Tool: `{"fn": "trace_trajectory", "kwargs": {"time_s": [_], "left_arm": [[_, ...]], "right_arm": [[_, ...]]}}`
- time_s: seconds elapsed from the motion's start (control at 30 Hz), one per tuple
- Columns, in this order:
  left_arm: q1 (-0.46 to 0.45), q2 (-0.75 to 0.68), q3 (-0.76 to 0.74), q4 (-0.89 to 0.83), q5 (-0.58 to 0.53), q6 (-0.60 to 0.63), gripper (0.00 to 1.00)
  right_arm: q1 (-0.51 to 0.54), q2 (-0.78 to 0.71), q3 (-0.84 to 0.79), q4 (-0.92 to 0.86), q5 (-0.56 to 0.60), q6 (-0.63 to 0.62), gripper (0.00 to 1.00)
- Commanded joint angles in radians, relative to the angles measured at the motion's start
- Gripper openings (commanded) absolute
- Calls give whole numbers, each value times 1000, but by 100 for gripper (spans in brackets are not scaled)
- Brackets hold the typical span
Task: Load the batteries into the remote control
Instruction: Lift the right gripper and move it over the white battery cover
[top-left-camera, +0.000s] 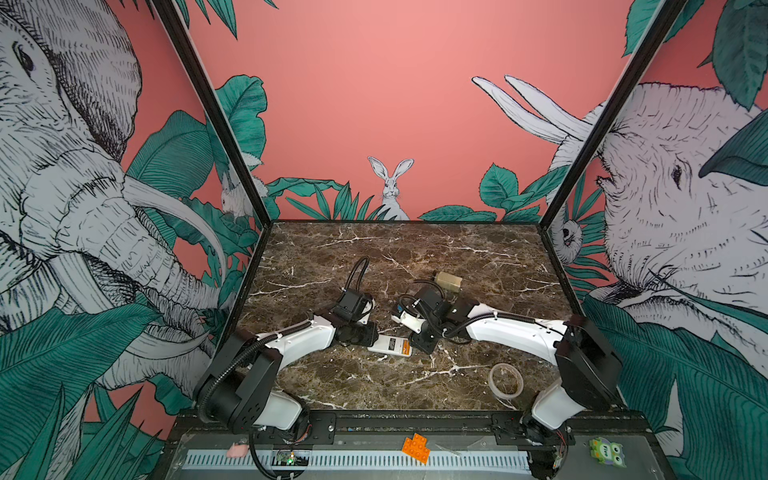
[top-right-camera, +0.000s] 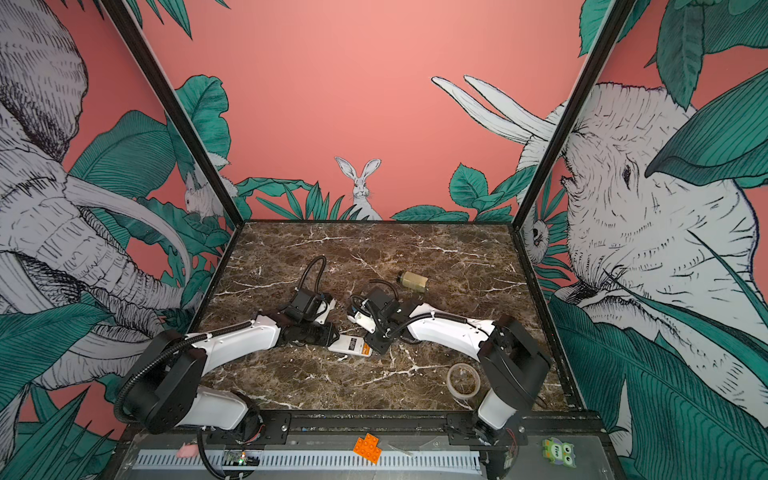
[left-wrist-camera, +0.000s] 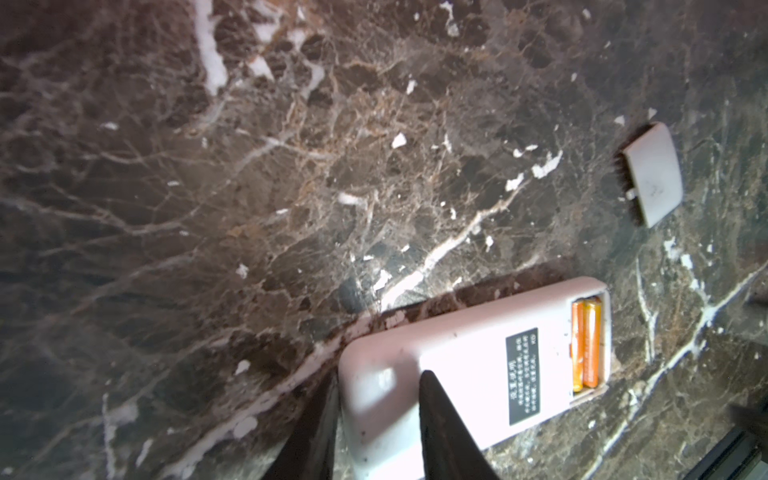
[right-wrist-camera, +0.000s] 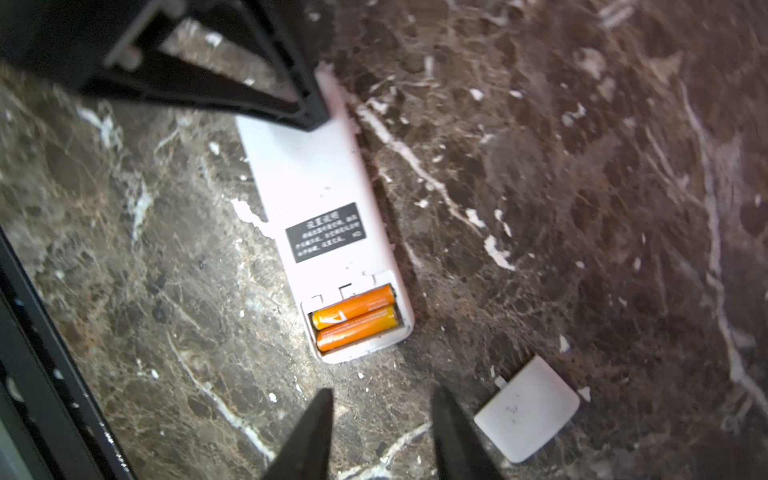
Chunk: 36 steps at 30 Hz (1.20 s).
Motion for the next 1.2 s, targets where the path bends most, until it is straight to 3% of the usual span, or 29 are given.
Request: {"fn": "trace_trajectory", "kwargs": {"time_s": [0.0, 0.13, 0.33, 0.47, 0.77, 1.17], "left_arm": [[-4, -4, -16, -35, -14, 16, 35], [-5, -9, -16, -35, -13, 31, 35], [-5, -48, -8, -42, -6, 60, 39], [-5, -96, -11, -49, -2, 70, 40], [-4, -216, -30, -57, -7, 82, 57], [-4, -270, -44, -64, -38, 68, 58]], "right_arm": [[-86, -18, -16, -36, -58, -11, 56], [-171, -8, -13, -49, -74, -37, 72], [-225, 75, 7, -40, -99, -51, 82], [-233, 140, 21, -30, -156, -24, 82], [-235, 109, -65, 32, -146, 46, 82], [-211, 41, -170, 85, -193, 140, 81]]}}
